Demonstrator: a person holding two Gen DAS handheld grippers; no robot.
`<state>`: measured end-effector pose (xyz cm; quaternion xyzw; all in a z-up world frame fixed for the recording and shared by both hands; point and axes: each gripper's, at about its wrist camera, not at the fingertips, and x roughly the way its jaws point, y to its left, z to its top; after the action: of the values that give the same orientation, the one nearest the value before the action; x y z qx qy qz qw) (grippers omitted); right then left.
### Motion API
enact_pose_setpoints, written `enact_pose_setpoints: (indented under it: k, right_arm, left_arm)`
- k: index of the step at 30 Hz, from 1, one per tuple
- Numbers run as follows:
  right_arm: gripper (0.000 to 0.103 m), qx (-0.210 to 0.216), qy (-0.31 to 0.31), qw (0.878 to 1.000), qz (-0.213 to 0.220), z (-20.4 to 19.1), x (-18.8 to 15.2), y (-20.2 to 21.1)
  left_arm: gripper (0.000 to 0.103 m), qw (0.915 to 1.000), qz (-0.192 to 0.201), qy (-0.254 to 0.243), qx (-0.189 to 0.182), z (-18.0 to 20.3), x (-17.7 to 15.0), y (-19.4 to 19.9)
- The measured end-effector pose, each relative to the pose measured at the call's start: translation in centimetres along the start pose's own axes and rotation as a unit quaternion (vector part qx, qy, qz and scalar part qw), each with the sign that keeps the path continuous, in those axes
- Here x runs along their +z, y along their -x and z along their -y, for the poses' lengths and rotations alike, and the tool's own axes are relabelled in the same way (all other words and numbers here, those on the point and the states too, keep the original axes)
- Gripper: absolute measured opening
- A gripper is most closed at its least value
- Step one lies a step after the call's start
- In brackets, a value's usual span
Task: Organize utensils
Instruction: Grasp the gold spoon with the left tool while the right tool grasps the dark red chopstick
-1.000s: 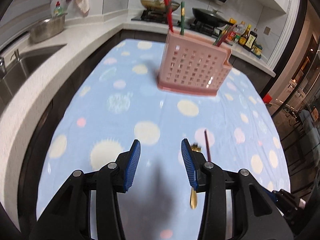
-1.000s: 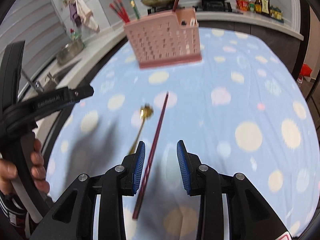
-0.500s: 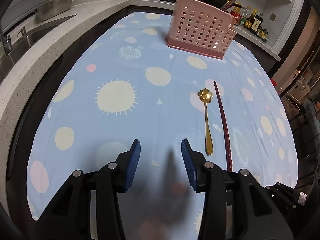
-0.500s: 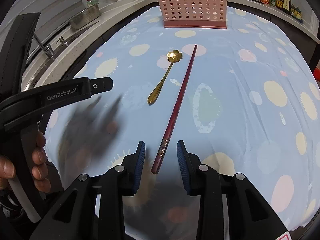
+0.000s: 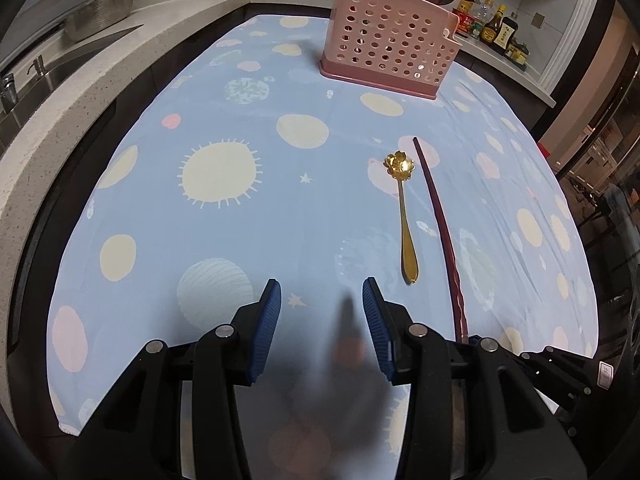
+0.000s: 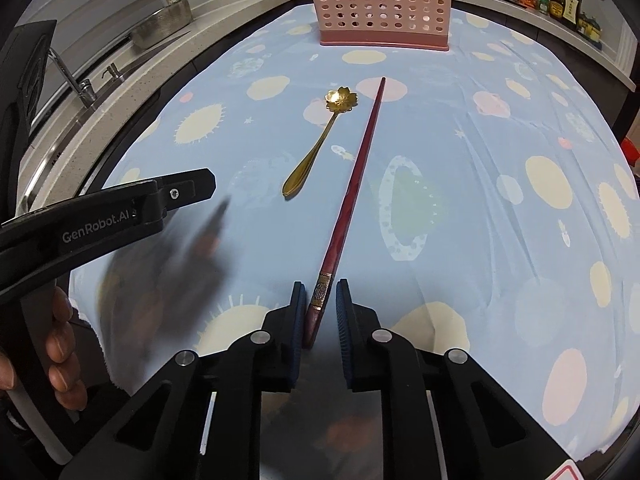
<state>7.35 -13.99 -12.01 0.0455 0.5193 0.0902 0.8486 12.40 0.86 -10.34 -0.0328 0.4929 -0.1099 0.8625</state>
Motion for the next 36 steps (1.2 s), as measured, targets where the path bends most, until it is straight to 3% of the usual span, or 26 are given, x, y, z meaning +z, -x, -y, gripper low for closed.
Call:
enact_pose_setpoints:
  k: [9, 14, 27, 33, 36]
  right_arm:
    - [0.007, -0.001, -0.036, 0.999, 0.012, 1.9, 0.0, 0.5]
    - [0.007, -0.009, -0.069, 0.997, 0.022, 3.8, 0.0, 0.8]
    - [0.007, -0.005, -0.106, 0.994, 0.03, 5.8, -0.3, 0.9]
    - [0.007, 0.0, -0.106, 0.994, 0.031, 6.0, -0.3, 0.9]
    - [0.007, 0.001, -0.105, 0.994, 0.031, 6.0, -0.3, 0.9]
  left_arm:
    - [0.043, 0.9998, -0.01, -0.011, -0.015, 1.3, 0.1, -0.5]
    - [0.05, 0.9994, -0.013, -0.015, -0.027, 2.4, 0.3, -0.9]
    - [0.05, 0.9977, -0.018, -0.047, -0.044, 6.5, 2.0, -3.8]
    - [0.034, 0.9978, -0.017, -0.057, -0.03, 6.2, 1.7, -4.5]
    - [0.02, 0.9979, -0.014, -0.058, -0.024, 5.6, 1.5, -4.3]
